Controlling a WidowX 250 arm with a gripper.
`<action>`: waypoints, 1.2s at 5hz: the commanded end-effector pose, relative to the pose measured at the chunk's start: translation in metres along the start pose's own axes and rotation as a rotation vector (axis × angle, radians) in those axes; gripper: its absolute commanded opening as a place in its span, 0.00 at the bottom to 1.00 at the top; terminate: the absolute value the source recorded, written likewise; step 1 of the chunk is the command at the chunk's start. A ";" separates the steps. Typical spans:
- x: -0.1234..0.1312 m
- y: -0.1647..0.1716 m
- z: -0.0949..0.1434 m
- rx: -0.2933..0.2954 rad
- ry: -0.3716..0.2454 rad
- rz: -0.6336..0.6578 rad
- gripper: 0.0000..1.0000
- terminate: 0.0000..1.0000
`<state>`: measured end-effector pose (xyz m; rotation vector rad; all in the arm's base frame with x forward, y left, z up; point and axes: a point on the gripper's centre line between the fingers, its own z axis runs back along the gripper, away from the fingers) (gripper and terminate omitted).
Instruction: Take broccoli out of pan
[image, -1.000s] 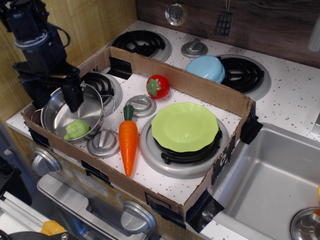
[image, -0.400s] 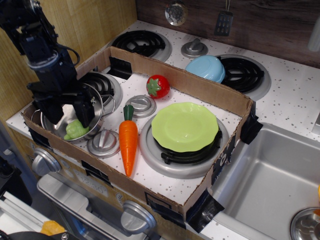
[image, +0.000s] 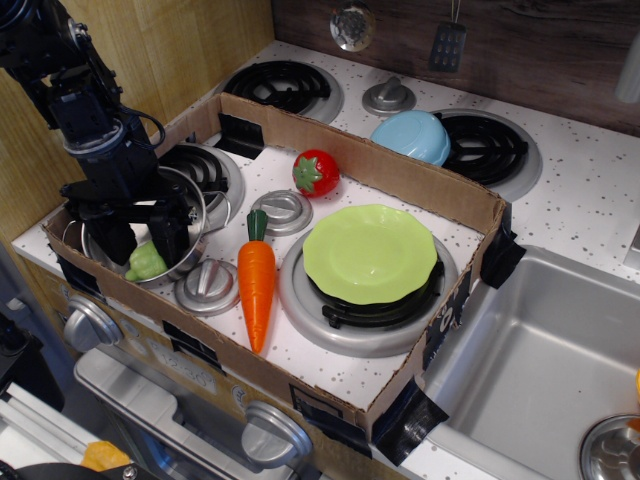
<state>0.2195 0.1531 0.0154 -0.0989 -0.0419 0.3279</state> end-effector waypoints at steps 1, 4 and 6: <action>0.002 -0.003 0.028 0.074 -0.012 0.013 0.00 0.00; 0.006 -0.047 0.097 0.146 -0.011 0.047 0.00 0.00; -0.018 -0.109 0.074 0.034 -0.072 0.155 0.00 0.00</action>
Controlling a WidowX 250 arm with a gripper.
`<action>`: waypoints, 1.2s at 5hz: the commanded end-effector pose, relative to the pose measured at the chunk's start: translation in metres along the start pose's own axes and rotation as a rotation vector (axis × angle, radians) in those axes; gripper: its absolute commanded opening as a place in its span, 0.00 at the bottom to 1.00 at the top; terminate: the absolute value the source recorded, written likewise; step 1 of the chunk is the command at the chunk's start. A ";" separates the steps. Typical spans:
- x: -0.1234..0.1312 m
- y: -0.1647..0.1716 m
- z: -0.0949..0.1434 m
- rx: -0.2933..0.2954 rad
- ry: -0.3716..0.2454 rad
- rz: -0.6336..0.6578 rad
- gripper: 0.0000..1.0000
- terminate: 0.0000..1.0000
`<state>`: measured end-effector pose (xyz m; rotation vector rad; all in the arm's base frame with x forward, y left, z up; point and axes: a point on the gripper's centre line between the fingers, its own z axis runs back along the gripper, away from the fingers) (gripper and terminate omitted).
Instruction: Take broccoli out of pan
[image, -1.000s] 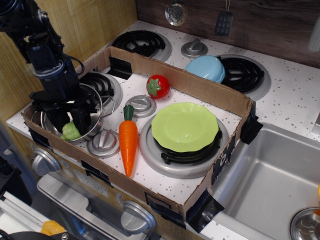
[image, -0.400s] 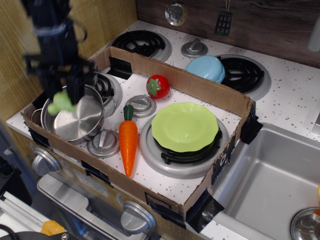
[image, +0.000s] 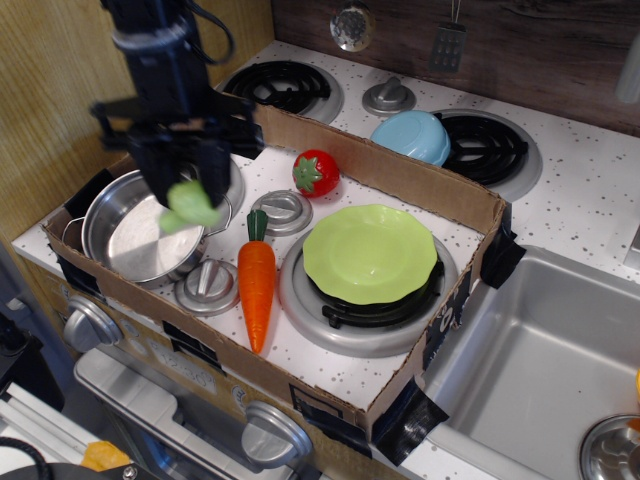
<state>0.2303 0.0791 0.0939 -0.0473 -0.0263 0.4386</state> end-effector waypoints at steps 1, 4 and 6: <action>-0.011 -0.050 -0.014 -0.109 -0.039 0.032 0.00 0.00; -0.035 -0.078 -0.076 -0.261 -0.029 0.128 0.00 0.00; -0.045 -0.082 -0.077 -0.223 -0.077 0.203 1.00 0.00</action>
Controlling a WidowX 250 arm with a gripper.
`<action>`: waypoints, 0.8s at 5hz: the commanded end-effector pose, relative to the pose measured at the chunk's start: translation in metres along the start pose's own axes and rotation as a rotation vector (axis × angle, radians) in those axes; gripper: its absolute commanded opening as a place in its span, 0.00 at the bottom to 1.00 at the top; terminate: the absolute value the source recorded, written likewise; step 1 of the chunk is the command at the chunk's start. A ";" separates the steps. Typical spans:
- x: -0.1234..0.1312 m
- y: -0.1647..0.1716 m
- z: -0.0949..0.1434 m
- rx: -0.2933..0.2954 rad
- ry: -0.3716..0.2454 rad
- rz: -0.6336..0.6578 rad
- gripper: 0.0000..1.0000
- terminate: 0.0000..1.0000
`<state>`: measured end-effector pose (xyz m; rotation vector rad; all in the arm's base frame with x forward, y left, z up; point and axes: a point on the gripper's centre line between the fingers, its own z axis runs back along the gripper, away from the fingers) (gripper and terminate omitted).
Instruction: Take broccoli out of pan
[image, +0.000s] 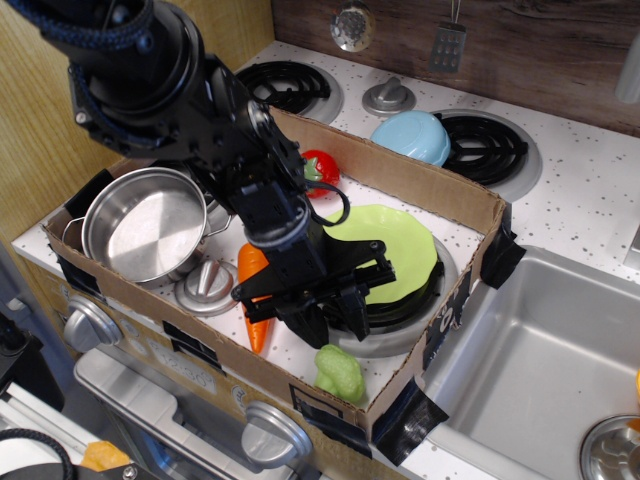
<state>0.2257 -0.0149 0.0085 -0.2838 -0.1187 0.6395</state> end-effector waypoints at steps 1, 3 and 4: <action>0.008 -0.007 0.024 0.058 -0.060 -0.046 1.00 0.00; 0.035 -0.015 0.095 0.231 -0.132 -0.101 1.00 0.00; 0.038 -0.020 0.120 0.215 -0.154 -0.097 1.00 0.00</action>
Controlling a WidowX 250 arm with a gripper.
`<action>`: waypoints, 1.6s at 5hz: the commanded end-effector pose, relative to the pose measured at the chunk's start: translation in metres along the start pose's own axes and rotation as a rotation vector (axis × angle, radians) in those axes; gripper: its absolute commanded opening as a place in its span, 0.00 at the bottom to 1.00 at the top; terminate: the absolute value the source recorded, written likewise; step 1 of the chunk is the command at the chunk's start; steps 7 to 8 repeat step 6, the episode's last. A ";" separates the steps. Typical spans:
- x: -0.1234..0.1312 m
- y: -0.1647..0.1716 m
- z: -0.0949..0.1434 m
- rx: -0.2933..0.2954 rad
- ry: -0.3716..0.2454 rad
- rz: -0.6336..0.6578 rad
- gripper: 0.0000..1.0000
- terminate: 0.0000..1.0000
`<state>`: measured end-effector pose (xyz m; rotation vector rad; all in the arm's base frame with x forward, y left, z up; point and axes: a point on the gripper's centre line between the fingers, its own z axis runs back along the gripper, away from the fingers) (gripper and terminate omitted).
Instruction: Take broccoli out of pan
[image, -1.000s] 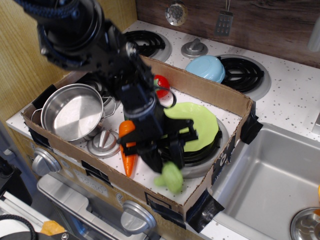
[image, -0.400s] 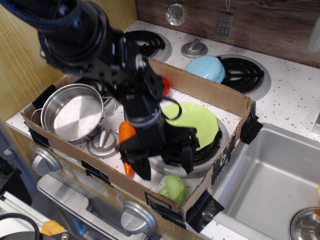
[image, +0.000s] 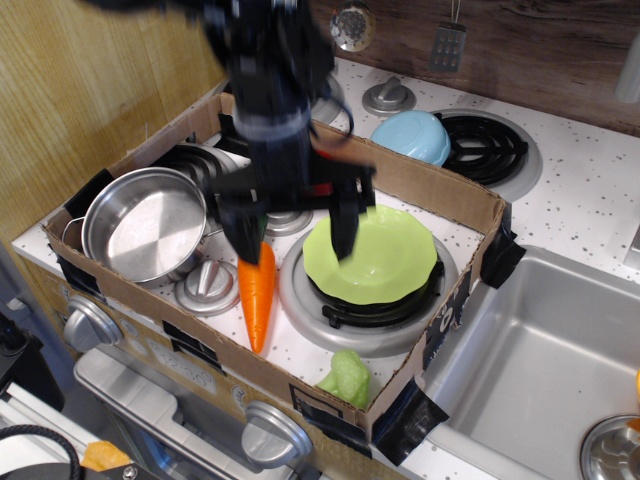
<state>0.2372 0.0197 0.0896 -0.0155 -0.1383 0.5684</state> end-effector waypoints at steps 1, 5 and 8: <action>0.008 -0.008 0.052 -0.005 -0.069 -0.011 1.00 0.00; 0.007 -0.010 0.055 0.015 -0.058 -0.004 1.00 0.00; 0.007 -0.010 0.055 0.015 -0.058 -0.004 1.00 1.00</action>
